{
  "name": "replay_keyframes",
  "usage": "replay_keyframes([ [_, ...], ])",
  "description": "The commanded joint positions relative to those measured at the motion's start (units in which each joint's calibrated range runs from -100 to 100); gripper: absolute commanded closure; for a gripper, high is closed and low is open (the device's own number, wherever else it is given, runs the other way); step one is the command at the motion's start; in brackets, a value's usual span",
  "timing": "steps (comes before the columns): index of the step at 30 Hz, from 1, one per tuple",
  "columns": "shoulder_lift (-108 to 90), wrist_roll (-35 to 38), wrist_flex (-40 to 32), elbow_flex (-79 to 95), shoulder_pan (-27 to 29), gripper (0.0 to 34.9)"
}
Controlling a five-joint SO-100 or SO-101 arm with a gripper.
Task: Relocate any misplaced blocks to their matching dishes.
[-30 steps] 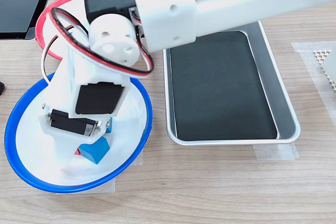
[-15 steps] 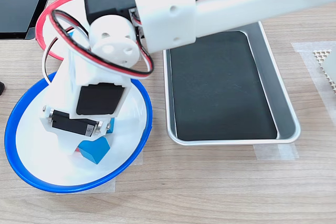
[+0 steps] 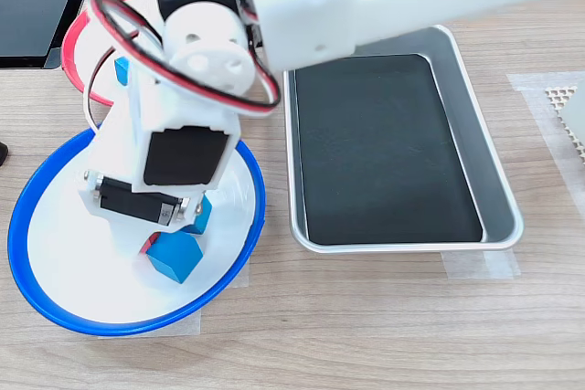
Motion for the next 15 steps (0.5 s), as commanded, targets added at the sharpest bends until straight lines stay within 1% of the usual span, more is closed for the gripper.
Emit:
replay_keyframes([
  [1, -8.7, -0.5, 0.9, 1.6, 0.0, 34.6],
  [4, -13.6, -0.5, 1.5, 3.6, 0.6, 34.6],
  [7, -19.0, 0.4, 2.6, 6.2, 2.3, 34.6],
  [15, -29.3, 4.9, 2.4, 14.9, 11.8, 34.6],
])
